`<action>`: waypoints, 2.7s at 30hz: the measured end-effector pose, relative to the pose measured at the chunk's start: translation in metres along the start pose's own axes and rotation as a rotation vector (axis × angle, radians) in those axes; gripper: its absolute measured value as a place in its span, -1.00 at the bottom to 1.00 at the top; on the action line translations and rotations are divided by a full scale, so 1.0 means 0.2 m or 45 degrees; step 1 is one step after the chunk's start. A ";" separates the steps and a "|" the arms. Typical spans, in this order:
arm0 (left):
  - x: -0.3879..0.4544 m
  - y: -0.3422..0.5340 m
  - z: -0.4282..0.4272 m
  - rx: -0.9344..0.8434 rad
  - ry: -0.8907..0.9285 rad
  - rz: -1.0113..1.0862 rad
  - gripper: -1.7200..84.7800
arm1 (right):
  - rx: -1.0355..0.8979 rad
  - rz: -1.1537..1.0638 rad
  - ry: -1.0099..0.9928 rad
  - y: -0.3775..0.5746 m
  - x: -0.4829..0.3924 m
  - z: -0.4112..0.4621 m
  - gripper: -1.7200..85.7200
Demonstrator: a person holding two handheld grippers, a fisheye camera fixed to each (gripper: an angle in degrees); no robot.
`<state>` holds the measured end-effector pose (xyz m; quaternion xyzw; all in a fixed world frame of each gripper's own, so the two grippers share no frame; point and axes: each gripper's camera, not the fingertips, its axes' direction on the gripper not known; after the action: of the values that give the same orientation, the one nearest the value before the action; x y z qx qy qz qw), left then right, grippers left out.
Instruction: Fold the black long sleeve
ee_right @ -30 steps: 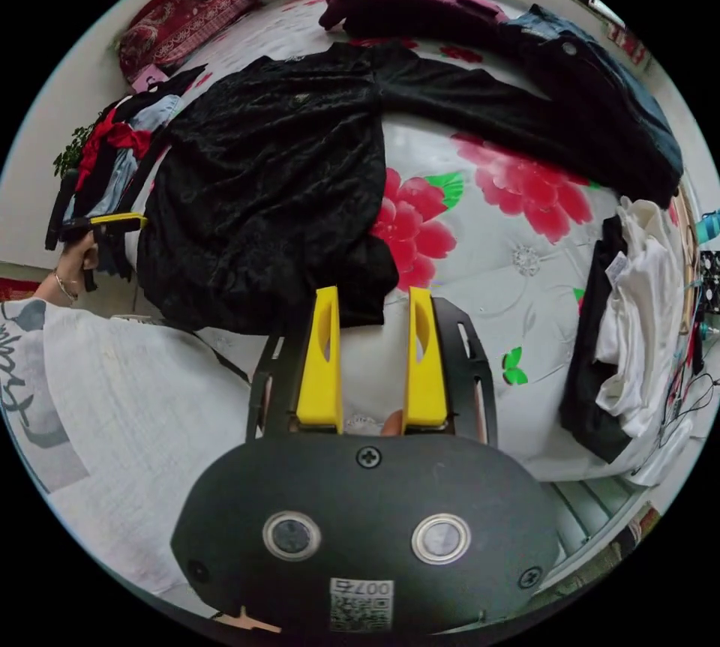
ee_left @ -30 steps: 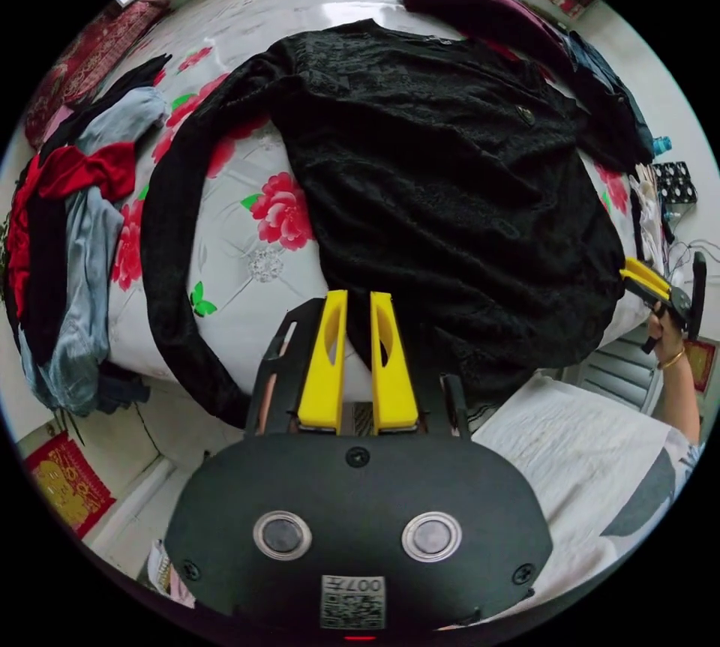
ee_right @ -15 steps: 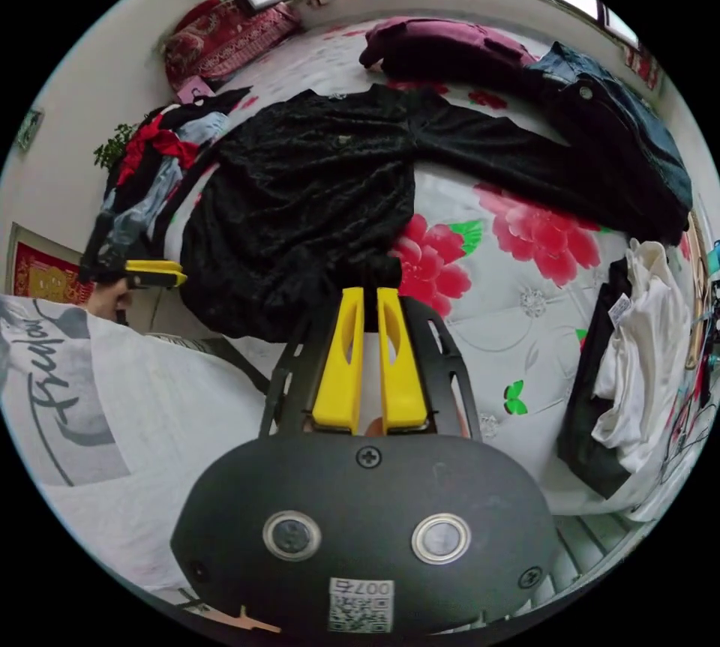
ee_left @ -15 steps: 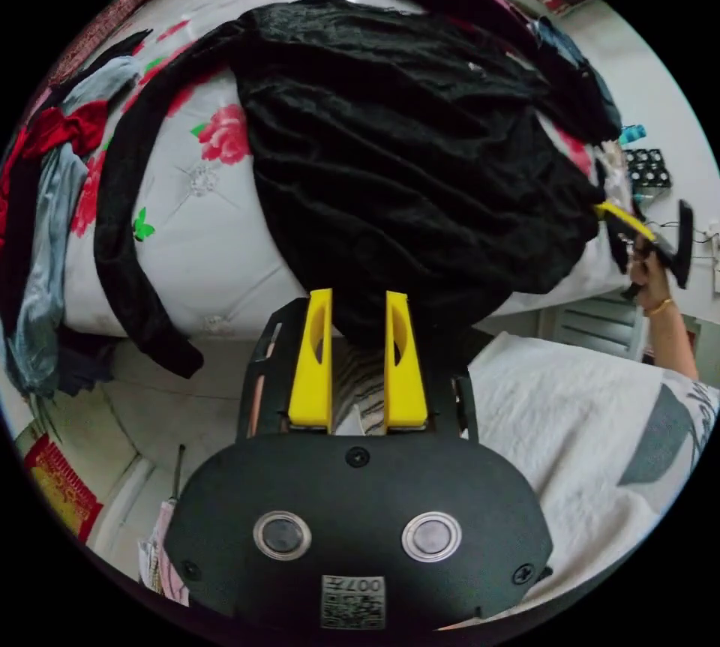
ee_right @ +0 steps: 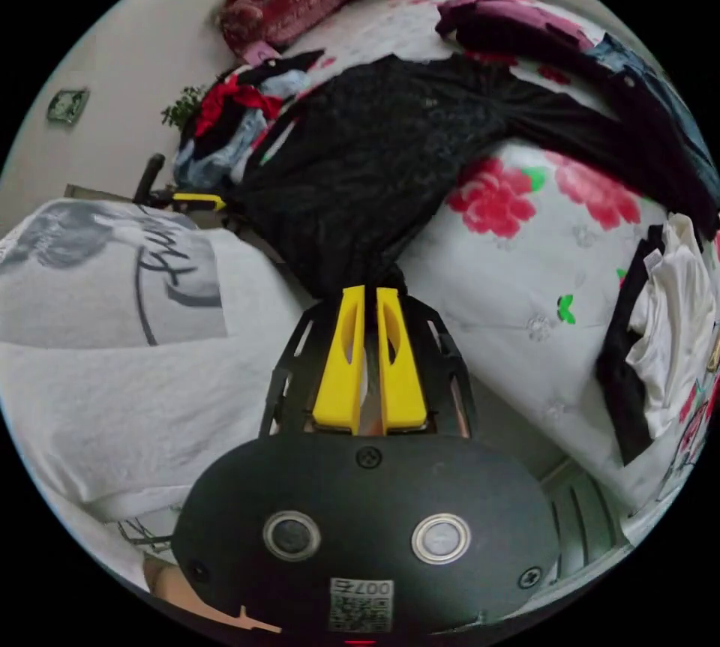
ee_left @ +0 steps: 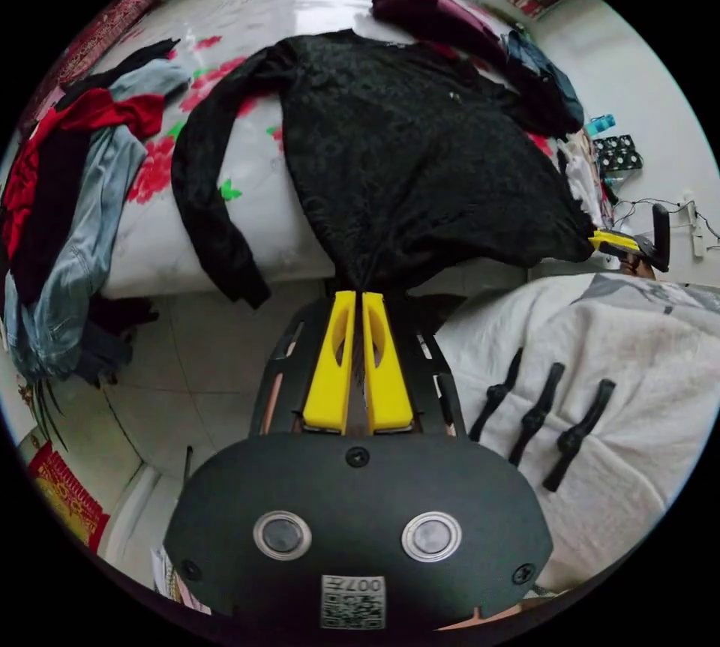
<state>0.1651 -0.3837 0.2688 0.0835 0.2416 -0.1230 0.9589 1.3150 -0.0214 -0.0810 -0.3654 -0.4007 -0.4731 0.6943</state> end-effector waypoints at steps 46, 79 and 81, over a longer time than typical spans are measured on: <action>-0.94 -1.45 -0.57 0.264 -0.119 -0.139 -0.96 | 0.021 0.404 0.914 -2.37 0.57 1.07 -0.97; -0.81 0.07 -1.57 0.990 0.960 -0.035 -0.98 | 0.588 -0.240 0.181 -0.56 -1.29 0.28 -0.87; -0.69 0.05 -1.58 0.951 0.962 0.030 -0.98 | 0.650 -0.332 0.092 -0.57 -1.41 0.19 -0.84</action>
<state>-0.0902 -0.2784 0.0628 0.4605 0.5090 -0.1514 0.7113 1.1347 0.0822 -0.3047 -0.1071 -0.5254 -0.4550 0.7110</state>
